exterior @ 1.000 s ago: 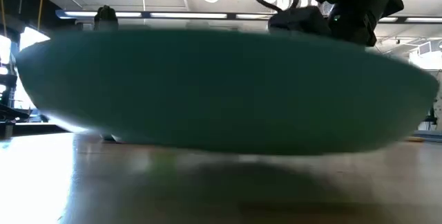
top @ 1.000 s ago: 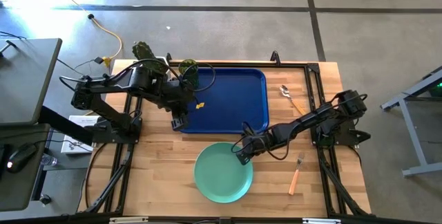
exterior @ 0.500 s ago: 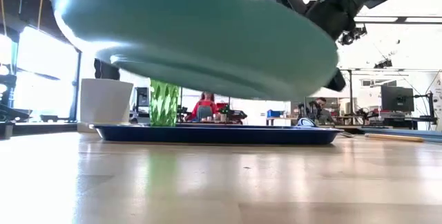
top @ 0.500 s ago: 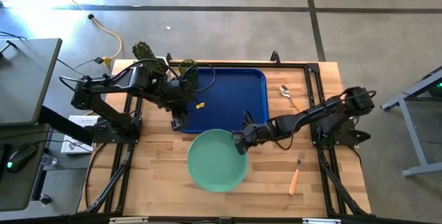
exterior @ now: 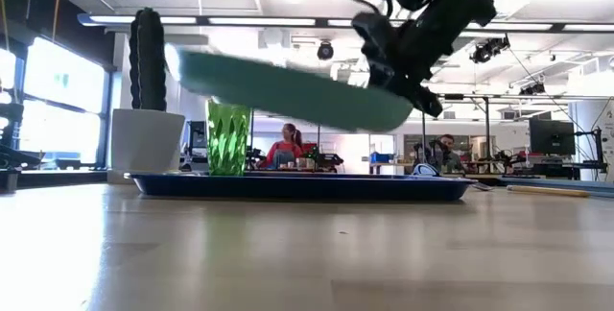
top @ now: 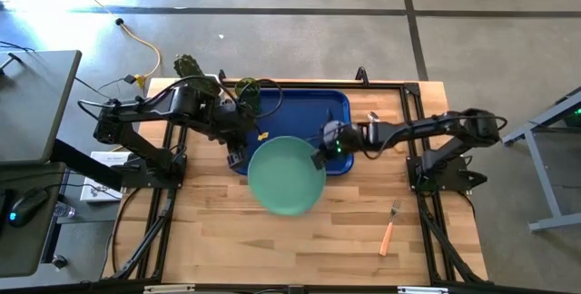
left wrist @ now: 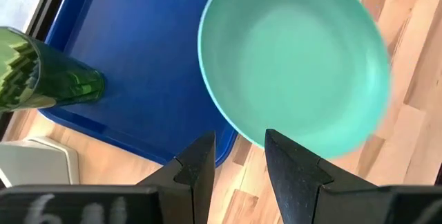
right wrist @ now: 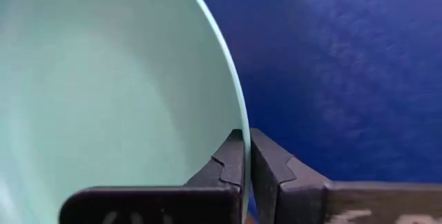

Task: Pick and place plate/cup/fork/spoon on tray
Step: Put the light blue plate on the blue tray

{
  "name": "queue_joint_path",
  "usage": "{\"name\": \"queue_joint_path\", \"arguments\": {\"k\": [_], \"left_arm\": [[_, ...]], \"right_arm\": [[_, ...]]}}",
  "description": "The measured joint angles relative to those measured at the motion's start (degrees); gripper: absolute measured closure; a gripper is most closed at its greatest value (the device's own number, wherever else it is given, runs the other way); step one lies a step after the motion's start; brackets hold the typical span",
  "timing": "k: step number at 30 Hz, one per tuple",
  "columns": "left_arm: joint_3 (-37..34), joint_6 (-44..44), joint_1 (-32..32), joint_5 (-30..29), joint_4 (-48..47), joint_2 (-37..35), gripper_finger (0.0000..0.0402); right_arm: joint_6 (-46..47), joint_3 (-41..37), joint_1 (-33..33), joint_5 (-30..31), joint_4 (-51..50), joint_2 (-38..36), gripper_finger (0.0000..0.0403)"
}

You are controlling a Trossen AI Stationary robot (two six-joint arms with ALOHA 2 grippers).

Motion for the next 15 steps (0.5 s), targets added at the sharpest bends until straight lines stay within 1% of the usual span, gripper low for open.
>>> {"name": "queue_joint_path", "arguments": {"k": [3,7,11,15], "left_arm": [[0.0,-0.2,0.6,0.0,0.2,0.0,0.0287],[0.0,-0.3,1.9,-0.8,1.0,0.0,0.0287],[0.0,-0.3,3.6,-1.8,2.1,0.0,0.0287],[0.0,-0.3,5.7,-2.2,2.4,0.0,0.0287]], "right_arm": [[-3.4,0.0,-3.8,-2.3,-0.5,0.0,0.0403],[-7.3,0.0,-8.9,-7.2,-0.4,0.1,0.0403],[-10.5,0.1,-13.1,-8.9,-0.7,0.1,0.0403],[-15.2,3.1,-16.9,-9.9,-3.8,0.2,0.0403]]}}
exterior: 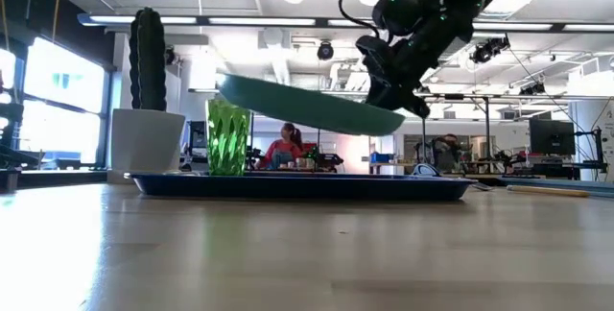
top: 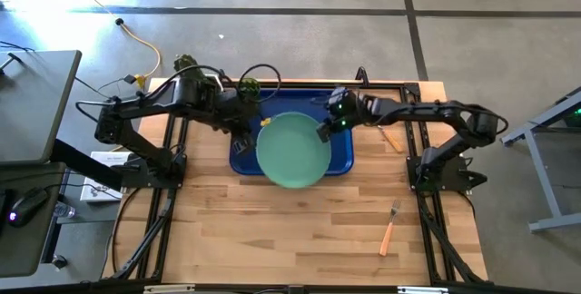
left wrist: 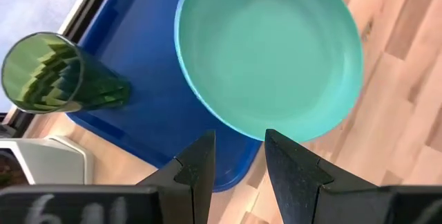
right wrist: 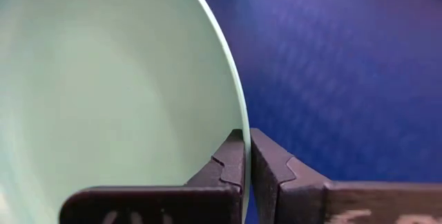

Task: Pick and place plate/cup/fork/spoon on tray
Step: Put the light blue plate on the blue tray

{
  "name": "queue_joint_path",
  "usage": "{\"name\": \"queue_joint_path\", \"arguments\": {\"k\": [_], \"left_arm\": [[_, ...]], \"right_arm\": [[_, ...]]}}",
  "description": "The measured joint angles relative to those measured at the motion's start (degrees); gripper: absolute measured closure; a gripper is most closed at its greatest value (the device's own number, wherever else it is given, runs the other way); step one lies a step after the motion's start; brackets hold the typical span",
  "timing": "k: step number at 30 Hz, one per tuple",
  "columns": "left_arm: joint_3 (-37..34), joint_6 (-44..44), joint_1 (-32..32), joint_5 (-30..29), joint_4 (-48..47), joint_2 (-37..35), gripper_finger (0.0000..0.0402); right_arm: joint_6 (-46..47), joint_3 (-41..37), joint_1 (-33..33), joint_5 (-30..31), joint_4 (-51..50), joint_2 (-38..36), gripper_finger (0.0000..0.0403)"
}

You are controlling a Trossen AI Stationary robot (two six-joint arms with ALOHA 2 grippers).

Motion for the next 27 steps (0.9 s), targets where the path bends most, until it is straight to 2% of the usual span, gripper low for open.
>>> {"name": "queue_joint_path", "arguments": {"k": [11,18,27], "left_arm": [[0.0,0.0,5.6,-0.4,1.2,0.0,0.0287],[0.0,0.0,8.2,-0.4,1.2,0.0,0.0287],[0.0,0.0,10.2,-2.3,1.3,0.0,0.0287]], "right_arm": [[-10.1,13.1,-8.7,0.9,-12.1,0.0,0.0403],[-10.2,14.2,-11.3,-0.6,-14.0,1.0,0.0403],[-10.0,14.2,-11.6,-2.4,-14.9,8.7,0.0403]]}}
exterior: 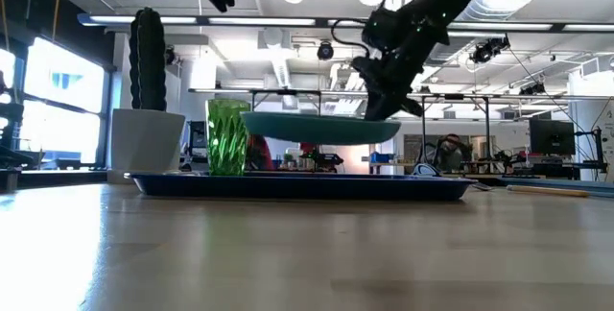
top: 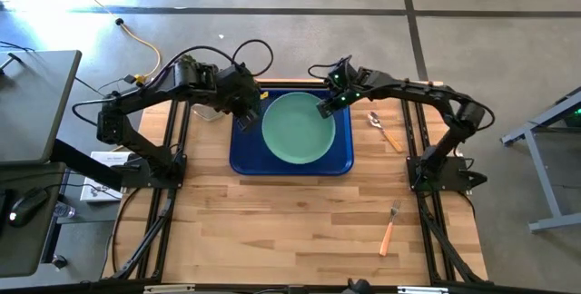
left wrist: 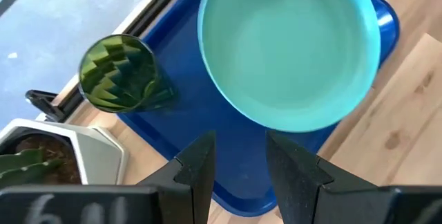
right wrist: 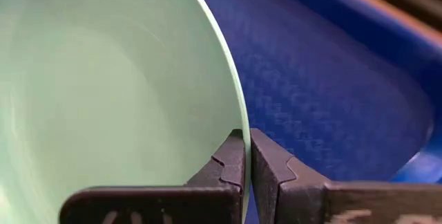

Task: Pick and place plate/cup/fork/spoon on tray
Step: Put the light blue plate on the blue tray

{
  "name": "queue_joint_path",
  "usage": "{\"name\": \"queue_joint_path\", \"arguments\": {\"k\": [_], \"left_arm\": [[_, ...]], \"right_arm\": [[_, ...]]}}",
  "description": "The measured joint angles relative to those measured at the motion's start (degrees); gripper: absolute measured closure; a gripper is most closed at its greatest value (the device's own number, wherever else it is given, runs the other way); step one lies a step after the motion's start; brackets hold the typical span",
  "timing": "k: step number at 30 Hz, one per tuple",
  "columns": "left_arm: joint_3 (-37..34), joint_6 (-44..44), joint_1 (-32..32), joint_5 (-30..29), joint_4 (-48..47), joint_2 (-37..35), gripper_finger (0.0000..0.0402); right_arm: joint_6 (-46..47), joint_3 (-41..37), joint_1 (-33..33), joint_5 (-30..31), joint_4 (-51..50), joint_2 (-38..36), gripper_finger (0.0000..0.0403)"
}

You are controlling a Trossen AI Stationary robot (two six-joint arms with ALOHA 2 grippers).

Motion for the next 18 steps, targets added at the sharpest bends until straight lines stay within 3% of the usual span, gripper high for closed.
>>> {"name": "queue_joint_path", "arguments": {"k": [18], "left_arm": [[0.0,0.0,2.5,-0.8,0.0,0.0,0.0287]], "right_arm": [[8.3,0.0,2.6,-0.1,5.5,10.1,0.0403]]}}
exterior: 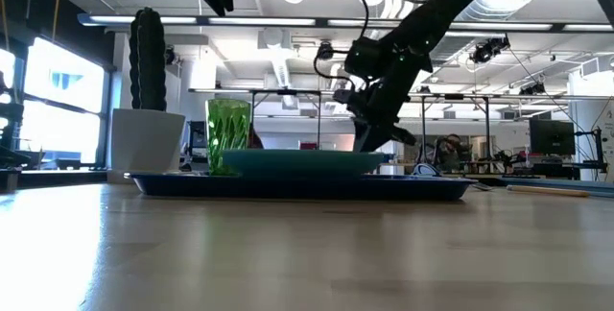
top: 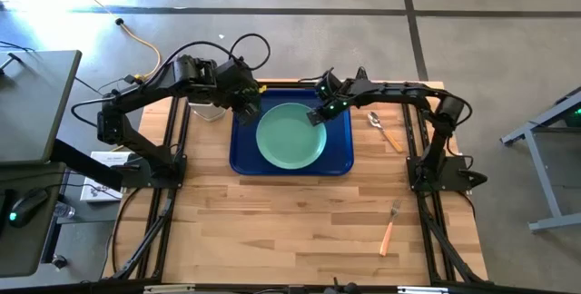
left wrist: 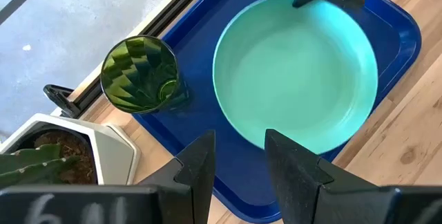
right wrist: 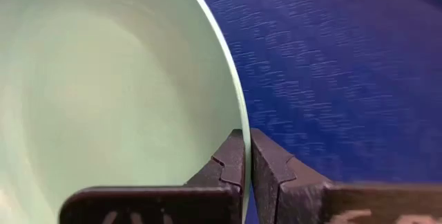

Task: Pick and place plate/cup/fork/spoon on tray
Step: Put the light blue plate on the blue tray

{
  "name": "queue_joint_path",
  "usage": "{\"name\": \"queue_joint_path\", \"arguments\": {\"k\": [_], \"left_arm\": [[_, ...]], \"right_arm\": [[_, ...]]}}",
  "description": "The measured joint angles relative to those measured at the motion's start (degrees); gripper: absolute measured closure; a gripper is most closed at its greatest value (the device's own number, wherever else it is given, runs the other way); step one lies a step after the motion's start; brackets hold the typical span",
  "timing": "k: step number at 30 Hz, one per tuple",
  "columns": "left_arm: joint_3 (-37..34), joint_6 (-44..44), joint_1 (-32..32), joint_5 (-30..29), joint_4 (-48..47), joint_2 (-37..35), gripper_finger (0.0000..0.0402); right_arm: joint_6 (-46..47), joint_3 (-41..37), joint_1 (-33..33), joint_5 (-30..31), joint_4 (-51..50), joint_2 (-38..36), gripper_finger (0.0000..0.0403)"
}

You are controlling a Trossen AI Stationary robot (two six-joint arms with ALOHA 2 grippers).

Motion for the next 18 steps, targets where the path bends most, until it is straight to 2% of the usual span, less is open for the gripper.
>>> {"name": "queue_joint_path", "arguments": {"k": [10,18], "left_arm": [[0.0,0.0,0.1,0.0,0.0,0.0,0.0287],[0.0,0.0,0.2,0.0,0.1,0.0,0.0287]], "right_arm": [[2.1,0.0,1.1,5.2,1.0,1.6,0.0403],[3.6,0.0,2.7,5.8,1.5,1.6,0.0403]]}}
